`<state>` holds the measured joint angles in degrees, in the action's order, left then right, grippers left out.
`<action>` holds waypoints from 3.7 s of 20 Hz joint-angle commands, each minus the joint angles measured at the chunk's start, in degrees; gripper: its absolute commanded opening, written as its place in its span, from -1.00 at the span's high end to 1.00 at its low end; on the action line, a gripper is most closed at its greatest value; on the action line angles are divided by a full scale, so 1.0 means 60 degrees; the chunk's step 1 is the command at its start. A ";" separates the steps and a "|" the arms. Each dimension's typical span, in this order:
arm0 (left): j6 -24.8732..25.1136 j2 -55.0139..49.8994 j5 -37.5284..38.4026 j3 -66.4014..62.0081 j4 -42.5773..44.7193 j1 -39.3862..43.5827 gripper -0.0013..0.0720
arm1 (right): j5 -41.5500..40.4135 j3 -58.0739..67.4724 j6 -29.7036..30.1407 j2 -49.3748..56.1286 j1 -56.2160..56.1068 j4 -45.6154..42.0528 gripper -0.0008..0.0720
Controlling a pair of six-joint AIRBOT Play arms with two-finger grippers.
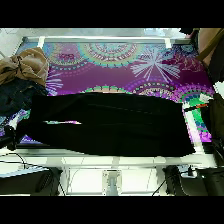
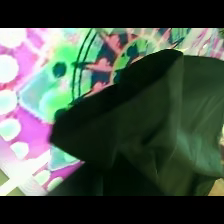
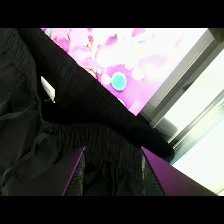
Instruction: Fold the clothes and pants, and hang the long-sleeved shirts on hangers.
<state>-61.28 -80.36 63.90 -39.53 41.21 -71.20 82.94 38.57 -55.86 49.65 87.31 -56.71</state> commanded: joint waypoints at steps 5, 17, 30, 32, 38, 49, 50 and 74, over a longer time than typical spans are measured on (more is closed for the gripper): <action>0.0000 0.0219 0.0488 -0.0007 0.0306 0.0022 0.94 | 0.0372 0.0922 0.0000 0.0000 0.0036 -0.0688 -0.09; -0.0514 0.2106 0.0565 -0.0084 0.0302 0.0025 0.95 | 0.0266 0.0929 -0.0357 0.2892 0.0033 -0.1927 -0.40; -0.1082 0.2557 0.0561 -0.0080 0.0310 0.0025 0.95 | 0.0495 0.0561 -0.0124 0.4124 -0.0004 -0.1537 -0.33; -0.1082 0.2557 0.0561 -0.0080 0.0310 0.0025 0.94 | 0.0455 0.0492 -0.0025 0.4135 -0.0313 -0.1541 -0.33; -0.1086 0.2557 0.0703 -0.0080 0.0310 0.0025 0.94 | -0.0058 0.0131 0.0007 0.4721 -0.1687 -0.1526 -0.33; -0.1082 0.2554 0.0754 -0.0073 0.0386 0.0025 0.94 | -0.0342 -0.0168 0.0047 0.4885 -0.1767 -0.1894 -0.22; -0.1078 0.2554 0.0754 -0.0073 0.0386 0.0025 0.94 | -0.0342 -0.0062 0.0080 0.4881 -0.1767 -0.1916 -0.23; -0.0867 0.2557 0.1195 -0.0066 0.0379 0.0025 0.94 | -0.0306 0.0273 0.0015 0.5850 -0.2925 -0.2575 0.67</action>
<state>-67.72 -65.06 71.00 -39.92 43.48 -71.05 82.96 40.23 -56.42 84.71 72.82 -71.90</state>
